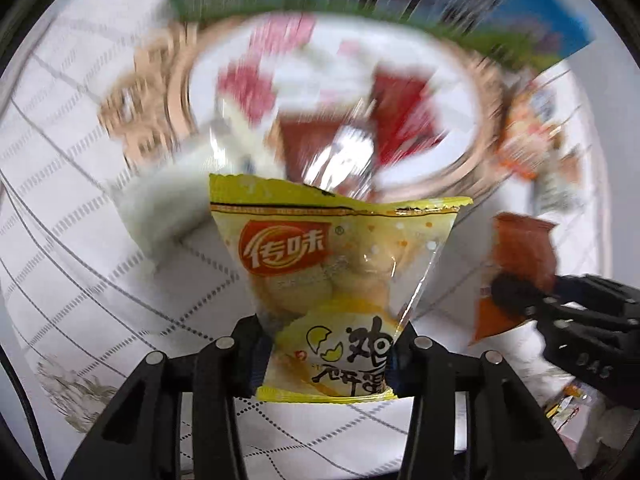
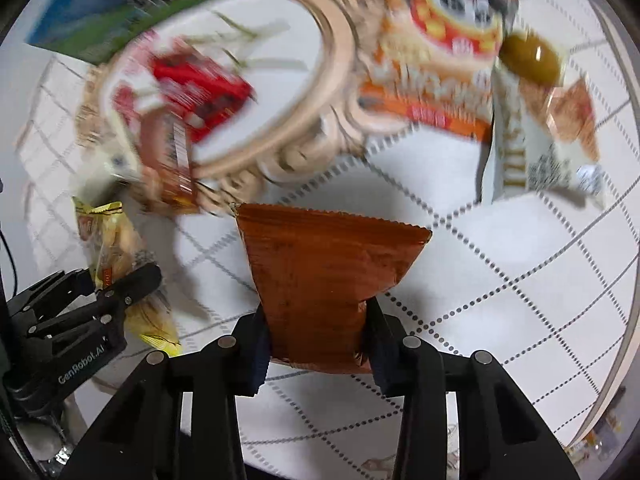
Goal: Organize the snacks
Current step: 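Carry both bags into the box and open both tools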
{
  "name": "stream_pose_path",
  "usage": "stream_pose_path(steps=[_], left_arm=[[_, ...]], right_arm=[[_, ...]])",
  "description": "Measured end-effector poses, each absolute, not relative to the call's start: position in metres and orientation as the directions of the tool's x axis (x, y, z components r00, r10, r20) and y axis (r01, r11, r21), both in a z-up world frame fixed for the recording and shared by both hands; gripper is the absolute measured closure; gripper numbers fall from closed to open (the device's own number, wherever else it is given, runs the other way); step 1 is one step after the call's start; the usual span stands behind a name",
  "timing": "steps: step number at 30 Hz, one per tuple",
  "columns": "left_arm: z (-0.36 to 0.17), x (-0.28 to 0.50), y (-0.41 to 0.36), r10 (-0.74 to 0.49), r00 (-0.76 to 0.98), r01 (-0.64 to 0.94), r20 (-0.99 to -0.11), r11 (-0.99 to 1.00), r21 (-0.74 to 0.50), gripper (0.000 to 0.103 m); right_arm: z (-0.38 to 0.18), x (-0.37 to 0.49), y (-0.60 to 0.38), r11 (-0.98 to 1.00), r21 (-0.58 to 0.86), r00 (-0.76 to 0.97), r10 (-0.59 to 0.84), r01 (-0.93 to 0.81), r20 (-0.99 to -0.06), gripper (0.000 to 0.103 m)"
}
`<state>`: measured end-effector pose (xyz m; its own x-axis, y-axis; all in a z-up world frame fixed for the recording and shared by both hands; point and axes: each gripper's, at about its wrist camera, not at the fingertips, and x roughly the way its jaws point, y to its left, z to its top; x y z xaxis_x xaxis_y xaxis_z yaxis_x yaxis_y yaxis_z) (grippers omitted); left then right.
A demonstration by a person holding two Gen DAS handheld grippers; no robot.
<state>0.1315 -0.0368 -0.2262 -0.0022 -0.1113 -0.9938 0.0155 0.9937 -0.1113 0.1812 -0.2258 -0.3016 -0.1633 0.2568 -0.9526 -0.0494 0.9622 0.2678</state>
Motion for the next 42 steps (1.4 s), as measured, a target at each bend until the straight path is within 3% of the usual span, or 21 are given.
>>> stream_pose_path(steps=[8,14,21,31,32,34,36,38,42], left_arm=[[-0.093,0.216,-0.05,-0.22,0.228,0.078,-0.949,0.975,-0.207,0.061],[-0.053,0.293,-0.053,-0.192,0.285,0.074,-0.939,0.981,-0.178,0.061],[-0.088,0.383,-0.073,-0.244,0.13,0.066,-0.961,0.969,-0.237,0.061],[-0.161,0.453,-0.097,-0.202,-0.05,0.059,-0.978,0.977,-0.205,0.06],[-0.163,0.457,-0.099,-0.191,-0.064,0.055,-0.979,0.979,-0.195,0.059],[-0.173,0.461,-0.094,-0.189,-0.079,0.039,-0.979,0.98,-0.193,0.054],[-0.176,0.466,-0.089,-0.197,-0.079,0.026,-0.977,0.979,-0.2,0.034],[-0.176,0.466,-0.086,-0.189,-0.068,0.03,-0.98,0.981,-0.191,0.025],[-0.173,0.462,-0.079,-0.168,-0.039,0.023,-0.985,0.985,-0.169,0.024]], right_arm=[[-0.177,0.22,-0.26,0.915,0.394,0.03,0.398,-0.08,-0.917,0.061],[-0.111,0.302,-0.266,0.917,0.387,0.187,0.399,-0.099,-0.898,0.061],[-0.128,0.411,-0.248,0.953,0.294,0.205,0.302,-0.07,-0.931,0.061],[-0.191,0.52,-0.239,0.973,0.227,0.099,0.23,-0.042,-0.968,0.059],[-0.197,0.527,-0.24,0.973,0.226,0.08,0.228,-0.037,-0.97,0.057],[-0.206,0.535,-0.24,0.976,0.217,0.047,0.218,-0.027,-0.975,0.034],[-0.207,0.538,-0.243,0.979,0.203,0.048,0.204,-0.017,-0.978,0.028],[-0.209,0.54,-0.246,0.976,0.217,0.046,0.217,-0.01,-0.975,0.027],[-0.21,0.537,-0.25,0.976,0.218,0.044,0.218,-0.008,-0.975,0.027]])
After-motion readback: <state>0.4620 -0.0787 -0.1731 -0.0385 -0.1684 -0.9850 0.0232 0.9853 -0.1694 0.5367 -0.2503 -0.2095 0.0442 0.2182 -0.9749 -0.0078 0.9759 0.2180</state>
